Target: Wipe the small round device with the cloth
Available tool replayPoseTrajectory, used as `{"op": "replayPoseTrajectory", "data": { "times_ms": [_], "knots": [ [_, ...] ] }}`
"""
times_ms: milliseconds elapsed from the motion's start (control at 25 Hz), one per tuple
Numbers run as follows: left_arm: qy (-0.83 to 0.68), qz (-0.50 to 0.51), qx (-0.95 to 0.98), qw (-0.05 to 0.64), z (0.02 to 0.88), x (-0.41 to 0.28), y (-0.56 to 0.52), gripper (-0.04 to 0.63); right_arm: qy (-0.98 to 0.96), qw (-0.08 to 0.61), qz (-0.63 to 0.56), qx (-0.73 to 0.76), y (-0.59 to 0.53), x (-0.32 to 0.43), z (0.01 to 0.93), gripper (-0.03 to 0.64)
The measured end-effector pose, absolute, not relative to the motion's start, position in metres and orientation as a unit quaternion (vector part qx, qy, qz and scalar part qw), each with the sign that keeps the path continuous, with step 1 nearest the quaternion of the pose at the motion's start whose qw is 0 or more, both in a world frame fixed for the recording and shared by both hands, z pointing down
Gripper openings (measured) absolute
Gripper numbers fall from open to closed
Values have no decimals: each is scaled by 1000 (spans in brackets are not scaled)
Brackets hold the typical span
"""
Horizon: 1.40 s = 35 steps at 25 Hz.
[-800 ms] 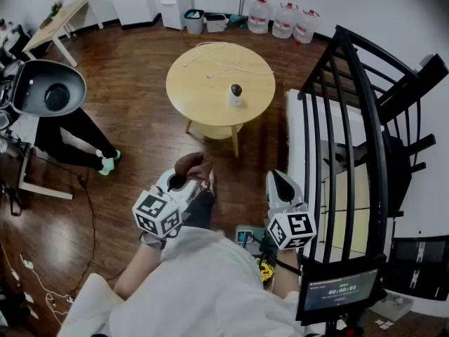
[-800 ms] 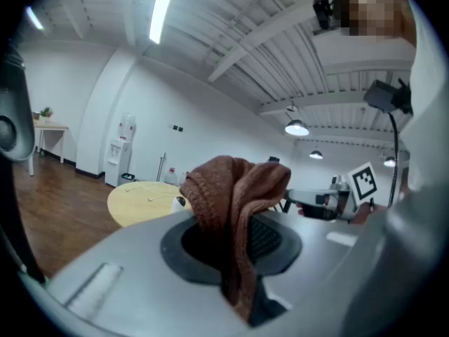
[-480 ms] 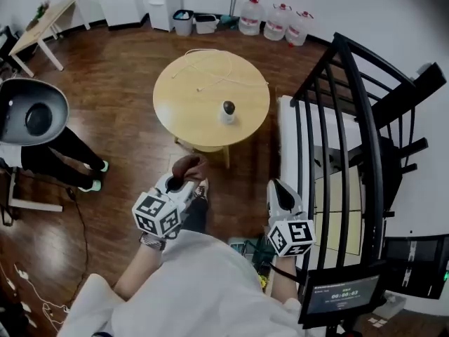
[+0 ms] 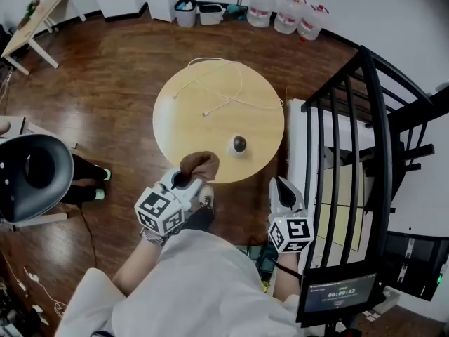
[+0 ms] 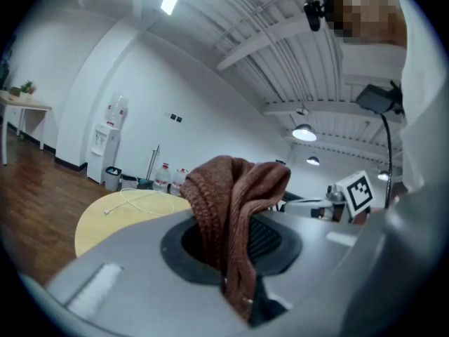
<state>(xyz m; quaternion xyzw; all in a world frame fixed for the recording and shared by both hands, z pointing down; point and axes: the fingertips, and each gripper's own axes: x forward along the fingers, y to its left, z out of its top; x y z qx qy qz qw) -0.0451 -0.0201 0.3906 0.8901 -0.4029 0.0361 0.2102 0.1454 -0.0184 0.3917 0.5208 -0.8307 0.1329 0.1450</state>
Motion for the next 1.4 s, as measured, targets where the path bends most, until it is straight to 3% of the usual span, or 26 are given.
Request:
{"op": "replayPoseTrajectory", "data": {
  "times_ms": [320, 880, 1000, 1160, 1400],
  "knots": [
    [-403, 29, 898, 177, 379, -56, -83, 75, -831, 148, 77, 531, -69, 130, 368, 20],
    [-417, 50, 886, 196, 378, -31, -124, 77, -874, 142, 83, 457, -120, 120, 365, 21],
    [-395, 85, 889, 216, 389, -26, -125, 78, -884, 157, 92, 432, -119, 113, 374, 60],
    [-381, 112, 884, 248, 404, -28, -126, 77, -892, 213, 105, 384, -114, 100, 401, 159],
    [-363, 214, 892, 164, 422, -37, -138, 77, -890, 249, 160, 347, -105, 80, 440, 219]
  ]
}}
